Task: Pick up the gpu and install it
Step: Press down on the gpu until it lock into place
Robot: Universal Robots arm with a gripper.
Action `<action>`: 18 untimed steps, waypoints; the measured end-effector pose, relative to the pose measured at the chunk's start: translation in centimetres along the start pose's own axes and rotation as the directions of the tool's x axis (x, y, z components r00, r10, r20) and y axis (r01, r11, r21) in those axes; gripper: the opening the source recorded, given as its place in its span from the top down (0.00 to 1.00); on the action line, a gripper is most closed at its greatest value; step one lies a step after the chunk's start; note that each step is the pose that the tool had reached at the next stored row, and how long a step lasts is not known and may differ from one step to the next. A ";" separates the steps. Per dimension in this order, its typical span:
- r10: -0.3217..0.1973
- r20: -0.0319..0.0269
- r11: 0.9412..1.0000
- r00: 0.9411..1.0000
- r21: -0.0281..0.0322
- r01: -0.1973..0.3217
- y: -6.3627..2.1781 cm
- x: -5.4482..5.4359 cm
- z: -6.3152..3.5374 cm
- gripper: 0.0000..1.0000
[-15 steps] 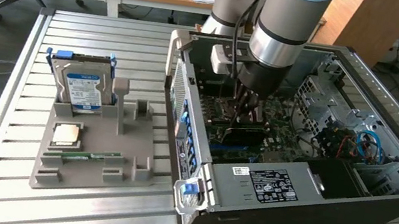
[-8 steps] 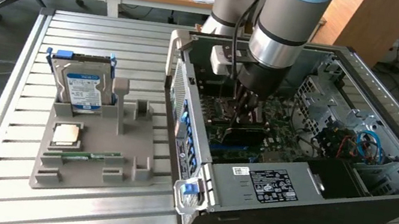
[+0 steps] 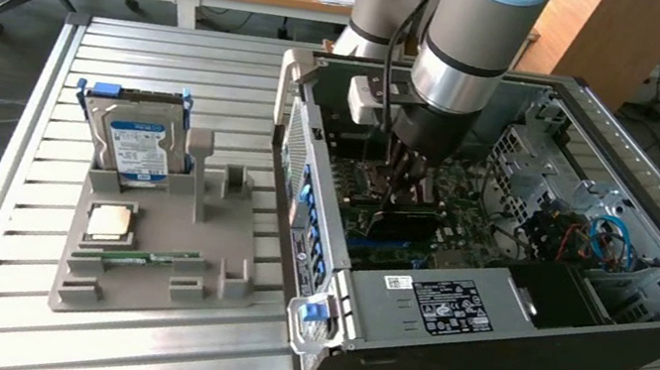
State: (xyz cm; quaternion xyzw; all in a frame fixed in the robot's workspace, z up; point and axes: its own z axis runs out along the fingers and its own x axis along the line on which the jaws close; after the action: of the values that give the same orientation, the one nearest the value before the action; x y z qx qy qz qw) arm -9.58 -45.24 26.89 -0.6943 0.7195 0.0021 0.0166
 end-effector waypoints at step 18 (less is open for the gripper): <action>0.000 0.000 1.000 1.000 0.000 0.000 0.32 0.0 0.17 0.89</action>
State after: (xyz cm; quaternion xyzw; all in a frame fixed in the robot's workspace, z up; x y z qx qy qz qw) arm -9.89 -45.24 26.71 -0.6943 0.7195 0.0022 0.0168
